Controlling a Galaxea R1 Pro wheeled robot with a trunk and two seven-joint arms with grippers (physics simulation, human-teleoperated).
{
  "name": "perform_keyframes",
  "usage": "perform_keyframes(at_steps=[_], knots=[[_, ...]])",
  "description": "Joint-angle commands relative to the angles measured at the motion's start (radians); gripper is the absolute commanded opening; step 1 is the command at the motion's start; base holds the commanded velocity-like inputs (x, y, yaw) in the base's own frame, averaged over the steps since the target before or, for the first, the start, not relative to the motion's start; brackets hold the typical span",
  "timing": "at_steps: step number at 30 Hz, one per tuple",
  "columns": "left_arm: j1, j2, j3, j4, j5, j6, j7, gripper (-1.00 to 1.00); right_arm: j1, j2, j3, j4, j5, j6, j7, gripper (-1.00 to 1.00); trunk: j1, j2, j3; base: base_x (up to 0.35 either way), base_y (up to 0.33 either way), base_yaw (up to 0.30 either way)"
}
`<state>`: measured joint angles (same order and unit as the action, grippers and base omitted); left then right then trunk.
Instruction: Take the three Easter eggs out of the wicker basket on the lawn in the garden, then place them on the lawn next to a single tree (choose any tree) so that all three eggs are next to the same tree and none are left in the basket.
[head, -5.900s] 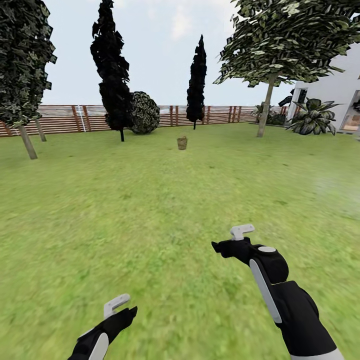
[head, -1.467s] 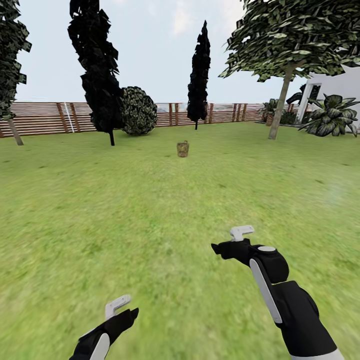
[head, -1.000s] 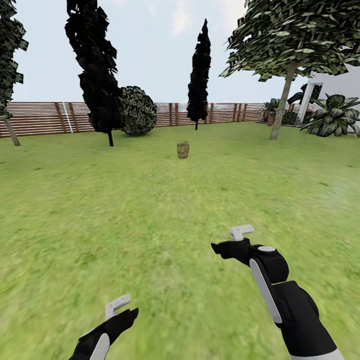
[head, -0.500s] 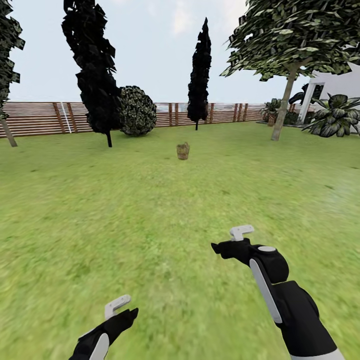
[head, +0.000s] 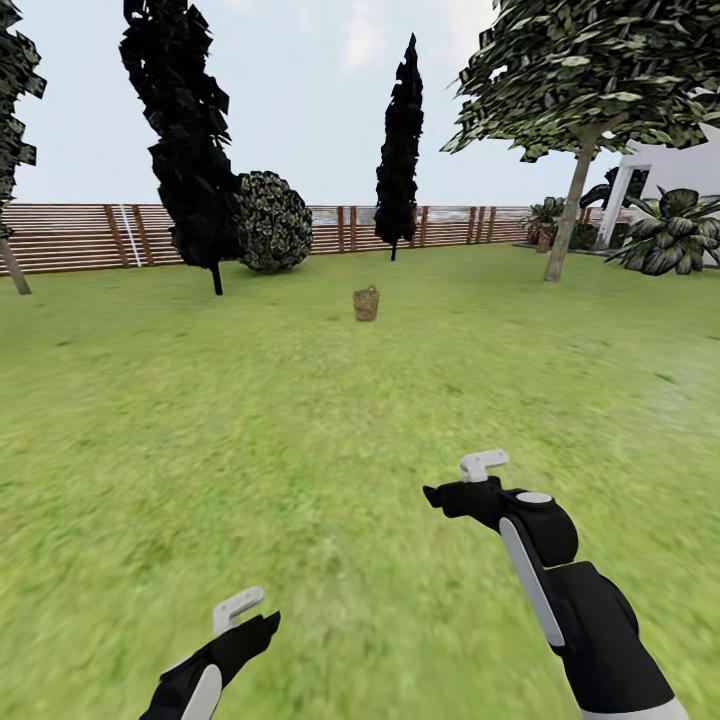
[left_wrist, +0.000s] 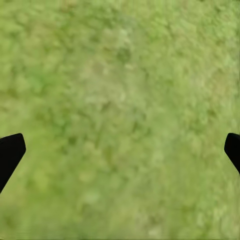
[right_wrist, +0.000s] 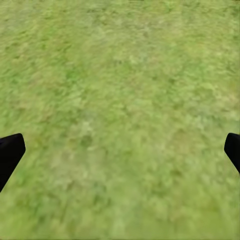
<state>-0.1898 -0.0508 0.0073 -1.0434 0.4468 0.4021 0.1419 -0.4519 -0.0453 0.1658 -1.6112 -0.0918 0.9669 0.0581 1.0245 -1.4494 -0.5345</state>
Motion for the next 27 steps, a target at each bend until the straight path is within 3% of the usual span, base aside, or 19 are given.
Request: perform_keyframes(at_steps=[1, 27], knots=[[0.0, 0.0, 0.001, -0.001, 0.011, 0.006, 0.007, 1.0, -0.001, 0.0, 0.001, -0.001, -0.007, 0.004, -0.003, 1.0, 0.001, -0.001, -0.001, 0.313, 0.0, 0.0], [-0.016, 0.009, 0.002, 0.016, 0.012, 0.014, 0.007, 1.0, -0.001, 0.001, 0.0, -0.001, -0.006, 0.004, -0.004, 1.0, 0.001, -0.001, -0.001, 0.328, -0.057, 0.0]])
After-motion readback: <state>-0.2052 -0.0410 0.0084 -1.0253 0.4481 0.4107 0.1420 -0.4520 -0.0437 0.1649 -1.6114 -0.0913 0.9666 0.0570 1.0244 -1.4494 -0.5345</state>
